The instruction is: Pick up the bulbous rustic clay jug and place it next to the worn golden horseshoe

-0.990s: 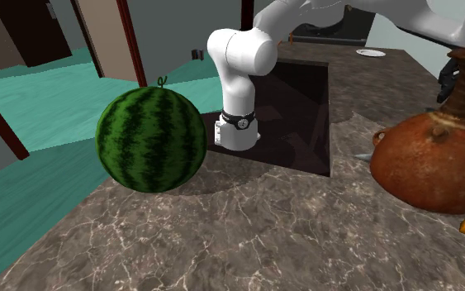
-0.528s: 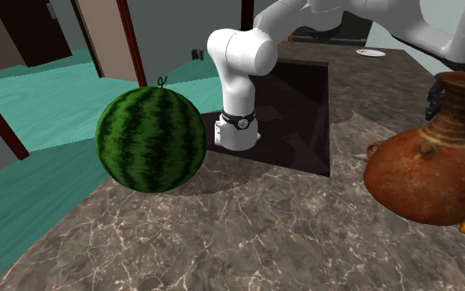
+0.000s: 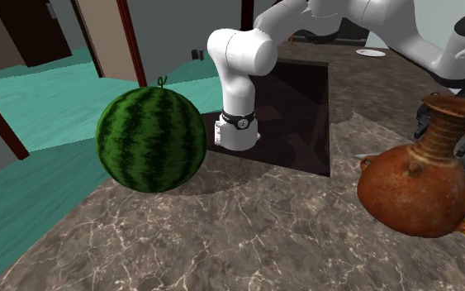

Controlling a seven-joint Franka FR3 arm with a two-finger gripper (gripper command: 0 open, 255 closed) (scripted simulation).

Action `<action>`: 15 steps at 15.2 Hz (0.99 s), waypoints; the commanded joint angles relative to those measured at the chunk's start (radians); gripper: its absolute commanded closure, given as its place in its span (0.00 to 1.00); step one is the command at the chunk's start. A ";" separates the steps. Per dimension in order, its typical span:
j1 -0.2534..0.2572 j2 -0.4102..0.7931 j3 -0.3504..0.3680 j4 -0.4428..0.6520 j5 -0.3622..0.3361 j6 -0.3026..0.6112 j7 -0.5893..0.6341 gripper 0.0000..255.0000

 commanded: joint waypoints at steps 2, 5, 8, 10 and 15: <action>-0.003 -0.014 0.025 -0.010 0.016 0.020 0.018 1.00; -0.004 0.001 0.032 -0.011 0.002 0.023 0.028 1.00; -0.006 0.017 0.039 -0.012 -0.013 0.026 0.039 1.00; -0.007 0.030 0.046 -0.012 -0.025 0.028 0.049 1.00; -0.008 0.030 0.045 -0.019 -0.026 0.036 0.047 0.00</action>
